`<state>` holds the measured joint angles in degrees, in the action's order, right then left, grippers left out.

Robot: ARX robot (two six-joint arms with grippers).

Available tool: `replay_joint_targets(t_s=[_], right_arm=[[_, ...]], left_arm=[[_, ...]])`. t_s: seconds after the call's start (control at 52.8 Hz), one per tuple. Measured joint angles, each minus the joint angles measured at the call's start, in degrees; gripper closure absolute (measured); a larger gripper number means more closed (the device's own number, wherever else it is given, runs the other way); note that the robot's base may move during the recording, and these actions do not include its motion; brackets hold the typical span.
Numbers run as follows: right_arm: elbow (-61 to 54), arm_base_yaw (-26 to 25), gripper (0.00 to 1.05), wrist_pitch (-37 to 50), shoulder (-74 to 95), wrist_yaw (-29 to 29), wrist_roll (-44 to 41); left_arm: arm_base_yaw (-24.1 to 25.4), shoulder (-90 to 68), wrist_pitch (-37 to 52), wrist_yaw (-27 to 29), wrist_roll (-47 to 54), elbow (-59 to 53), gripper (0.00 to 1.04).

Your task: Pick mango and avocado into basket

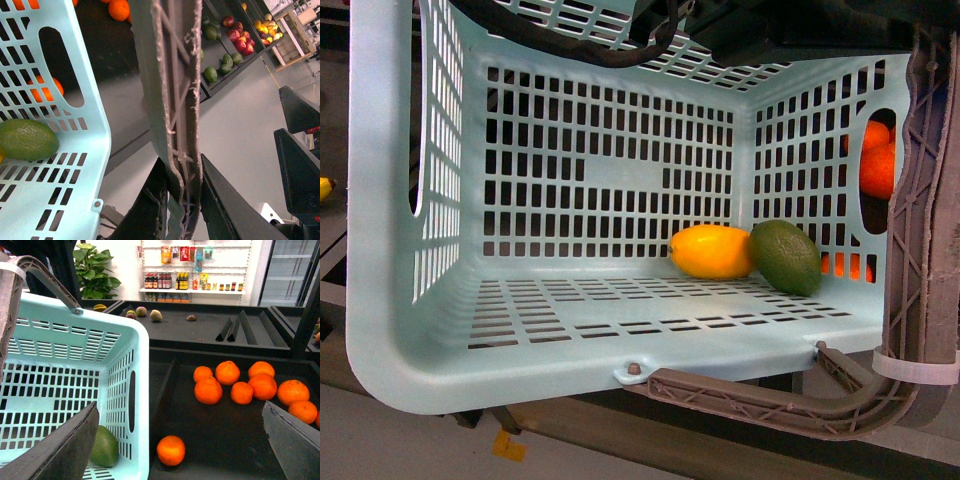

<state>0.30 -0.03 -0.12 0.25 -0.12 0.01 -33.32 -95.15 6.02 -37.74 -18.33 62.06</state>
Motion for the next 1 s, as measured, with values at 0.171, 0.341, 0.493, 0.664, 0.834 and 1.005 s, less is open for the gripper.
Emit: replay_joint_targets(t_s=[0.171, 0.341, 0.493, 0.664, 0.834, 1.005], right_arm=[[0.0, 0.0, 0.08, 0.0, 0.0, 0.0, 0.0], [0.0, 0.0, 0.08, 0.0, 0.0, 0.0, 0.0], [0.0, 0.0, 0.08, 0.0, 0.0, 0.0, 0.0], [0.0, 0.0, 0.08, 0.0, 0.0, 0.0, 0.0], [0.0, 0.0, 0.08, 0.0, 0.0, 0.0, 0.0], [0.0, 0.0, 0.08, 0.0, 0.0, 0.0, 0.0]], left_arm=[[0.0, 0.0, 0.0, 0.0, 0.0, 0.0, 0.91], [0.0, 0.0, 0.0, 0.0, 0.0, 0.0, 0.91], [0.0, 0.0, 0.0, 0.0, 0.0, 0.0, 0.91], [0.0, 0.0, 0.0, 0.0, 0.0, 0.0, 0.91], [-3.3, -0.9, 8.8, 25.2, 1.6, -1.4, 0.91], [-2.5, -10.6, 10.3, 57.6, -3.4, 8.5, 0.91]])
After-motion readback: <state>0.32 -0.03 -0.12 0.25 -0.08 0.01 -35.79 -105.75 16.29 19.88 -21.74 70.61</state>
